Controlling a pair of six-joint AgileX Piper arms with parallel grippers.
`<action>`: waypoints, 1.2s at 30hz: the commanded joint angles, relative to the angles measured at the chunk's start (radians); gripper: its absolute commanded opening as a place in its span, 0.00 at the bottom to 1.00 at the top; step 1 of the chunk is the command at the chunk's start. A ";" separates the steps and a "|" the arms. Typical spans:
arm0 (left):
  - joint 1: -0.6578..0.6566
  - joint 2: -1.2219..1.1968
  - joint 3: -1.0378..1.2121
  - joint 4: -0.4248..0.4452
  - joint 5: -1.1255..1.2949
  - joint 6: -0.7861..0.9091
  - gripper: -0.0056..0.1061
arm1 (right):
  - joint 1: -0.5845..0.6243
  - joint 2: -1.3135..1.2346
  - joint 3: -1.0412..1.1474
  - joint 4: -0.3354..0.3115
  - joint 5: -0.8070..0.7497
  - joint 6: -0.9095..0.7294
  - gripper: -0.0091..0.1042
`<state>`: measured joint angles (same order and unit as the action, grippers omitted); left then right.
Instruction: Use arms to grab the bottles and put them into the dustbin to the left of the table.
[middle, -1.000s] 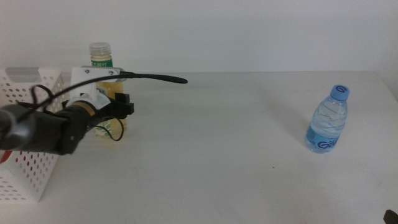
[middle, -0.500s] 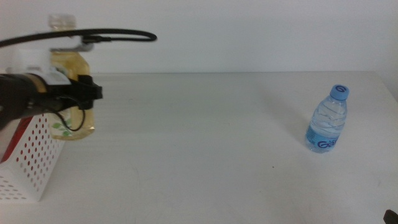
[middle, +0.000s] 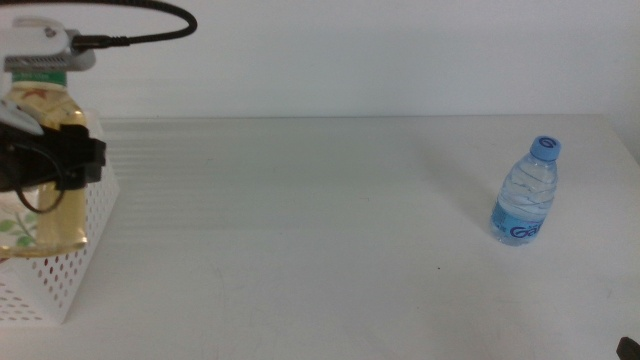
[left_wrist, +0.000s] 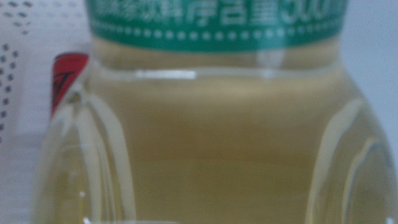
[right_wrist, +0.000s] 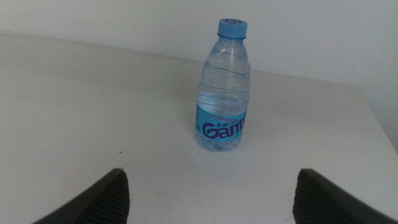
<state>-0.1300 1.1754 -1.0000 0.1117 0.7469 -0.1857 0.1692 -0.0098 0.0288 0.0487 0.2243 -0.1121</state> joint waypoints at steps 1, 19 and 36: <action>0.019 -0.009 -0.107 -0.009 0.005 0.053 0.03 | -0.005 -0.027 -0.008 -0.009 -0.070 -0.007 0.70; 0.377 0.270 -0.507 -0.216 0.371 0.464 0.01 | -0.005 -0.027 -0.008 -0.009 -0.070 -0.007 0.70; 0.453 0.571 -0.551 -0.150 0.302 0.504 0.01 | -0.005 -0.027 -0.008 -0.009 -0.070 -0.007 0.70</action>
<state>0.3229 1.7866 -1.5044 -0.0288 1.0862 0.3243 0.1692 -0.0098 0.0288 0.0487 0.2243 -0.1121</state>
